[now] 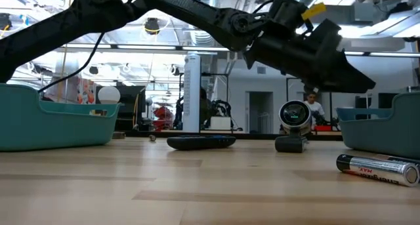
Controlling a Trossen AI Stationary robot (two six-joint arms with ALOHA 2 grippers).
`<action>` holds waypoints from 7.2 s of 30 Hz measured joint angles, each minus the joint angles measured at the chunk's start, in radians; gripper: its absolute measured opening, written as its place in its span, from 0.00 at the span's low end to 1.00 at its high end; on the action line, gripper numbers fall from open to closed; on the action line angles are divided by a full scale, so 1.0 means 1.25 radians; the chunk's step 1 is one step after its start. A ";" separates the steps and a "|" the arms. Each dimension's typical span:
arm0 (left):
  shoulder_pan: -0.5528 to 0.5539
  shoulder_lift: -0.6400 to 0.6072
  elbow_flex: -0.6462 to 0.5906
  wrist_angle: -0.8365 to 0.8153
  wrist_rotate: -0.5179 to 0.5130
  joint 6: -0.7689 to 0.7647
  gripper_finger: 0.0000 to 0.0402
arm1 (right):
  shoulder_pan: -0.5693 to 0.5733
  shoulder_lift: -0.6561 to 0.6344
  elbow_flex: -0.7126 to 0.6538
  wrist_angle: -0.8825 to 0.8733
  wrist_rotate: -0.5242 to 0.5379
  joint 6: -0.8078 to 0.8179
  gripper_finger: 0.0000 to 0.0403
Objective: Sort batteries
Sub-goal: Put the brown battery into the green bin, then put the silver battery into the blue bin
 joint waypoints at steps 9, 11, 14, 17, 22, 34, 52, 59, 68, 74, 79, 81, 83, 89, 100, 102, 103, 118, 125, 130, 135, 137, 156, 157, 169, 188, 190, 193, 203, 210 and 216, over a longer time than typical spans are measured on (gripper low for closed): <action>0.025 -0.099 -0.013 -0.108 0.040 0.013 0.23 | -0.002 0.001 -0.001 -0.096 0.001 0.097 0.40; 0.032 -0.141 -0.052 -0.107 0.040 0.023 0.18 | -0.002 0.001 -0.001 -0.098 0.001 0.098 0.40; 0.042 -0.230 -0.174 -0.066 0.040 0.037 0.09 | -0.001 0.001 -0.001 -0.099 0.001 0.095 0.40; 0.052 -0.357 -0.383 0.061 0.038 0.026 0.02 | -0.003 0.006 -0.001 -0.104 0.002 0.094 0.40; 0.062 -0.612 -0.806 0.355 -0.050 -0.030 0.01 | -0.047 0.049 -0.003 -0.125 0.001 0.093 0.40; 0.044 -1.169 -1.351 0.465 -0.286 -0.128 0.01 | -0.397 0.300 -0.002 -0.063 -0.455 0.162 0.40; 0.046 -1.552 -1.533 0.216 -0.354 -0.220 0.01 | -0.577 0.797 0.297 -0.368 -0.638 0.065 0.40; 0.045 -1.599 -1.562 0.198 -0.330 -0.216 0.01 | -0.584 0.886 0.374 -0.376 -0.638 0.049 0.41; 0.046 -1.692 -1.593 0.190 -0.337 -0.215 0.01 | -0.622 0.984 0.443 -0.448 -0.637 0.041 0.51; 0.048 -1.728 -1.609 0.180 -0.352 -0.214 0.01 | -0.640 1.006 0.445 -0.448 -0.628 0.044 0.52; 0.056 -1.732 -1.609 0.169 -0.353 -0.214 0.01 | -0.647 1.014 0.446 -0.448 -0.629 0.044 0.47; 0.059 -1.731 -1.609 0.169 -0.353 -0.214 0.01 | -0.649 1.017 0.446 -0.450 -0.629 0.056 0.45; 0.060 -1.732 -1.609 0.169 -0.353 -0.214 0.01 | -0.647 1.021 0.446 -0.449 -0.628 0.061 0.42; 0.060 -1.732 -1.609 0.169 -0.352 -0.204 0.01 | -0.646 1.023 0.445 -0.440 -0.622 0.095 0.33; 0.060 -1.732 -1.609 0.169 -0.352 -0.198 0.01 | -0.645 1.024 0.444 -0.420 -0.616 0.122 0.18; 0.060 -1.732 -1.609 0.169 -0.352 -0.198 0.01 | -0.639 1.024 0.444 -0.417 -0.609 0.122 0.16; 0.060 -1.732 -1.609 0.169 -0.352 -0.198 0.01 | -0.637 1.025 0.444 -0.417 -0.606 0.122 0.16; 0.060 -1.731 -1.609 0.170 -0.351 -0.189 0.01 | -0.617 1.021 0.445 -0.392 -0.640 0.123 0.15; 0.060 -1.731 -1.609 0.168 -0.351 -0.183 0.01 | -0.586 1.024 0.472 -0.356 -0.700 0.134 0.15; 0.060 -1.731 -1.609 0.168 -0.354 -0.181 0.01 | -0.566 1.024 0.504 -0.325 -0.737 0.142 0.15; 0.060 -1.731 -1.609 0.168 -0.379 -0.180 0.01 | -0.539 1.023 0.533 -0.273 -0.793 0.148 0.15; 0.060 -1.733 -1.609 0.169 -0.393 -0.180 0.01 | -0.525 1.022 0.535 -0.214 -0.827 0.164 0.15; 0.060 -1.873 -1.608 0.165 -0.400 -0.194 0.01 | -0.448 1.022 0.536 0.188 -0.827 0.220 0.15; 0.060 -1.875 -1.608 0.170 -0.398 -0.195 0.01 | -0.450 1.022 0.536 0.189 -0.820 0.225 0.15; 0.059 -1.873 -1.608 0.189 -0.368 -0.202 0.01 | -0.451 1.152 0.621 0.292 -0.816 0.296 0.24; 0.059 -1.873 -1.608 0.163 -0.342 -0.193 0.01 | -0.443 1.050 0.547 0.152 -0.770 0.236 0.47; 0.059 -1.873 -1.608 0.158 -0.329 -0.193 0.01 | -0.444 1.004 0.462 0.223 -0.750 0.243 0.45; 0.059 -1.871 -1.608 0.143 -0.323 -0.184 0.01 | -0.445 0.896 0.295 0.325 -0.688 0.264 0.43; 0.057 -1.730 -1.609 0.197 -0.260 -0.148 0.01 | -0.397 0.574 -0.137 0.465 -0.468 0.309 0.43; -0.001 -1.447 -1.562 0.347 -0.213 -0.116 0.04 | -0.322 0.380 -0.261 0.468 -0.342 0.267 0.43; -0.068 -1.203 -1.451 0.435 -0.178 -0.045 0.12 | -0.228 0.233 -0.323 0.468 -0.229 0.205 0.43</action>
